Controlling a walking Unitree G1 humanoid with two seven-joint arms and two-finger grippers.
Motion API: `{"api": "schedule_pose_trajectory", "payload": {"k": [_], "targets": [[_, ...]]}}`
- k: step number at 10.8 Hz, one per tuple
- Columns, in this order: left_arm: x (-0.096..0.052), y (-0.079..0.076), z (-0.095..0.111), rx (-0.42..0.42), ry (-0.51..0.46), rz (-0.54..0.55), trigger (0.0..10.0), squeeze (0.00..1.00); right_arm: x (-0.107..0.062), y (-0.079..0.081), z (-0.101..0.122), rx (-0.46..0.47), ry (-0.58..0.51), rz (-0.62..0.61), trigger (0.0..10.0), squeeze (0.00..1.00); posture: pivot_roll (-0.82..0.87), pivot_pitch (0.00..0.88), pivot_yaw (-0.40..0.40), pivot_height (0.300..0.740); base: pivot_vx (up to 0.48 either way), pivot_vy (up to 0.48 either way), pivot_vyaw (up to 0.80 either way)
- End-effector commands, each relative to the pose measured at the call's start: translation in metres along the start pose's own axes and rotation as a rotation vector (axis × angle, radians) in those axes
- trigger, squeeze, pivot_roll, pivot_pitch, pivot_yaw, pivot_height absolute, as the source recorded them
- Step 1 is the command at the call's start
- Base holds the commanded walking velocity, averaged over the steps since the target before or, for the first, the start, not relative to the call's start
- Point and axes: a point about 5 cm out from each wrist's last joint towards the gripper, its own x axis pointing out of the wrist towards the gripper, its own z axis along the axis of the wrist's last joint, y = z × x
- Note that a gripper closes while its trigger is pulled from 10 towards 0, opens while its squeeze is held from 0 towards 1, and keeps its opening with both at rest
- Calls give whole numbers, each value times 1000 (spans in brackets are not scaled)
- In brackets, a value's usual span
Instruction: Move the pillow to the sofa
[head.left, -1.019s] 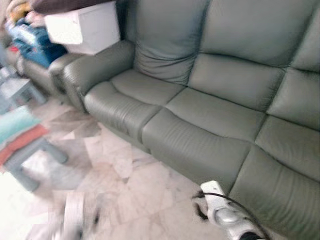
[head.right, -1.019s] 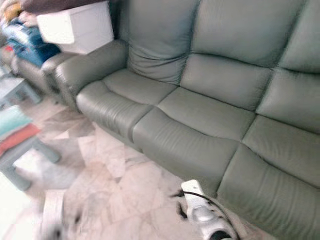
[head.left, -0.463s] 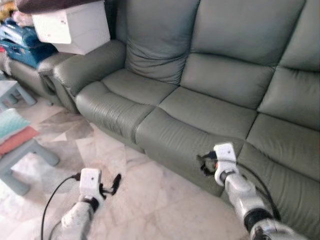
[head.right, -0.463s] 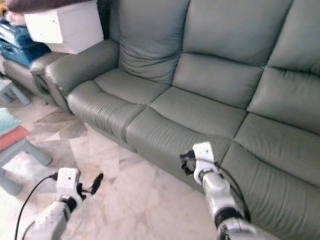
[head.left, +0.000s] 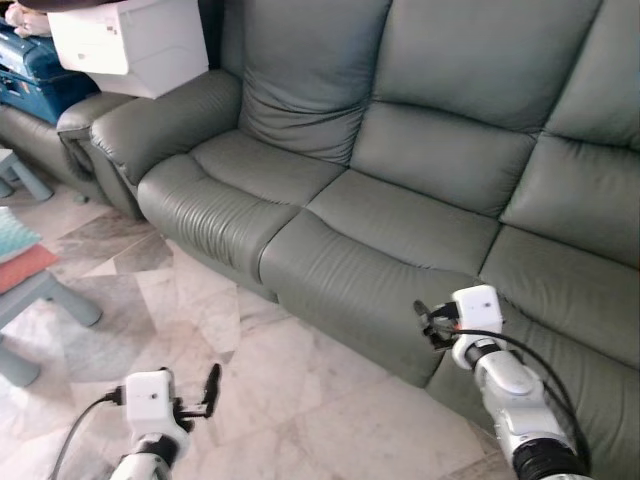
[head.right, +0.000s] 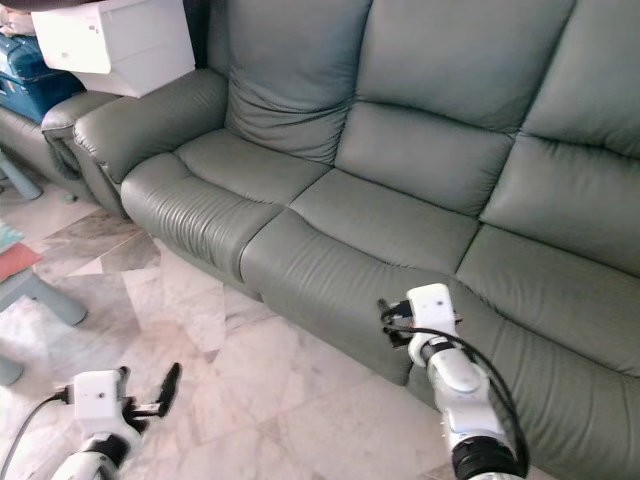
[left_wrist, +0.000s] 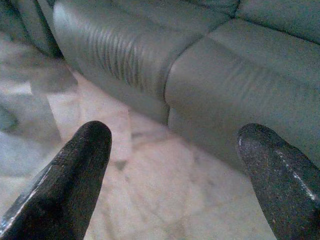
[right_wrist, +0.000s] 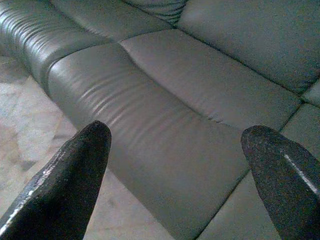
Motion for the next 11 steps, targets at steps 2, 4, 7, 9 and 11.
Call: {"api": "schedule_pose_trajectory", "payload": {"k": [2, 4, 7, 9, 11], "targets": [[-2, 10, 4, 15, 2, 1, 10000, 0, -2, 6, 0, 21, -17, 31, 10000, 0, -135, 77, 21, 740, 0, 0, 0], [-2, -1, 6, -12, 20, 9, 10000, 0, -5, 9, 5, -19, -25, 54, 10000, 0, -135, 77, 21, 740, 0, 0, 0], [5, 6, 19, -56, -44, 65, 10000, 0, 0, 14, 9, -44, -28, 77, 10000, 0, -132, 64, 22, 740, 0, 0, 800], [12, 11, 33, -47, -85, 139, 10000, 0, 1, 22, 15, -50, -49, 85, 10000, 0, -132, 70, 34, 740, 0, 0, 800], [14, 8, 37, -55, -112, 97, 10000, 0, 3, 27, 21, -60, -78, 95, 10000, 0, -138, 75, 44, 740, 0, 0, 800]]}}
